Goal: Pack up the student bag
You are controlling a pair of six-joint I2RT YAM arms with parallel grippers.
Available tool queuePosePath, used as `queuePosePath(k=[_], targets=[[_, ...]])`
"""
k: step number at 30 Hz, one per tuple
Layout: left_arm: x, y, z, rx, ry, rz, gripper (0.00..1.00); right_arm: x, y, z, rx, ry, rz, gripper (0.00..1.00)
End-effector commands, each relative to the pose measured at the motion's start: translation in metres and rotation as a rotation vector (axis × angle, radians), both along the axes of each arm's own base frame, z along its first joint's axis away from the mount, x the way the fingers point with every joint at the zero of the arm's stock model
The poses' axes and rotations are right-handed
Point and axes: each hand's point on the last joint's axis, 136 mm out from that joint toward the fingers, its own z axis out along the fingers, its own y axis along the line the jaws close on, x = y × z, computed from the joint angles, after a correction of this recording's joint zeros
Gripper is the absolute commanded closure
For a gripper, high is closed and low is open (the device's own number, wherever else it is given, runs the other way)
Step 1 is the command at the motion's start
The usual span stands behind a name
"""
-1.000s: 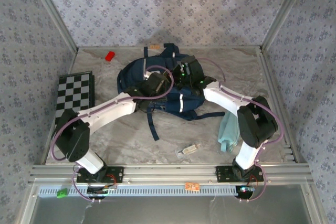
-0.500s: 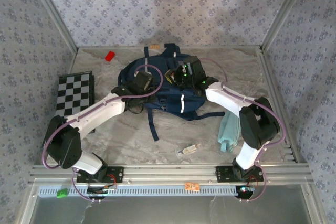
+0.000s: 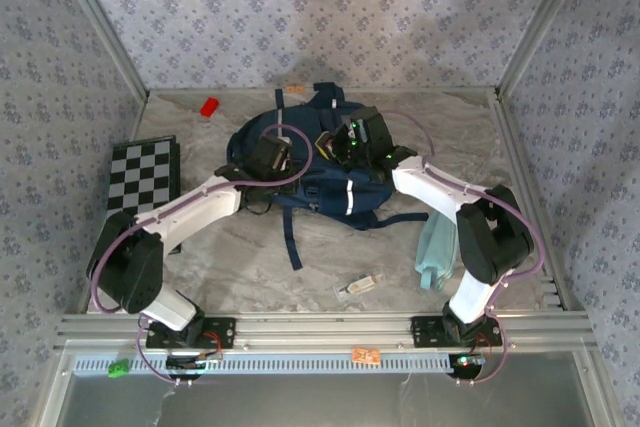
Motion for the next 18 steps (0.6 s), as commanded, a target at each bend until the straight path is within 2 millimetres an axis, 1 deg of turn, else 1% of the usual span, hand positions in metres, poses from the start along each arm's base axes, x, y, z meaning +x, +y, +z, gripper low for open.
queuePosePath(k=[1,4,7,8,10,13,16,17,18], targets=[[0.018,-0.012,0.012,-0.041,-0.054,-0.008,0.72,0.006,0.010,0.067,0.077,-0.172,0.025,1.00],[0.021,-0.006,0.011,-0.015,-0.060,0.021,0.82,0.004,0.008,0.063,0.071,-0.166,0.027,1.00],[0.020,0.008,0.010,0.037,-0.063,0.060,0.90,0.004,0.001,0.057,0.065,-0.153,0.024,1.00],[0.020,0.013,0.010,0.049,-0.062,0.066,0.94,0.003,-0.003,0.056,0.065,-0.149,0.024,1.00],[0.018,0.020,0.011,0.069,-0.066,0.058,0.99,0.001,-0.008,0.054,0.060,-0.143,0.023,1.00],[0.013,0.033,0.010,0.098,-0.072,0.041,1.00,-0.002,-0.018,0.051,0.039,-0.136,0.030,1.00],[0.013,0.058,0.003,0.158,-0.059,0.069,1.00,-0.001,-0.028,0.050,0.027,-0.136,0.027,1.00],[0.014,0.067,0.002,0.184,-0.061,0.082,1.00,-0.001,-0.031,0.045,0.003,-0.127,0.035,1.00],[0.016,0.072,0.003,0.190,-0.061,0.096,1.00,-0.001,-0.033,0.044,-0.019,-0.127,0.040,1.00]])
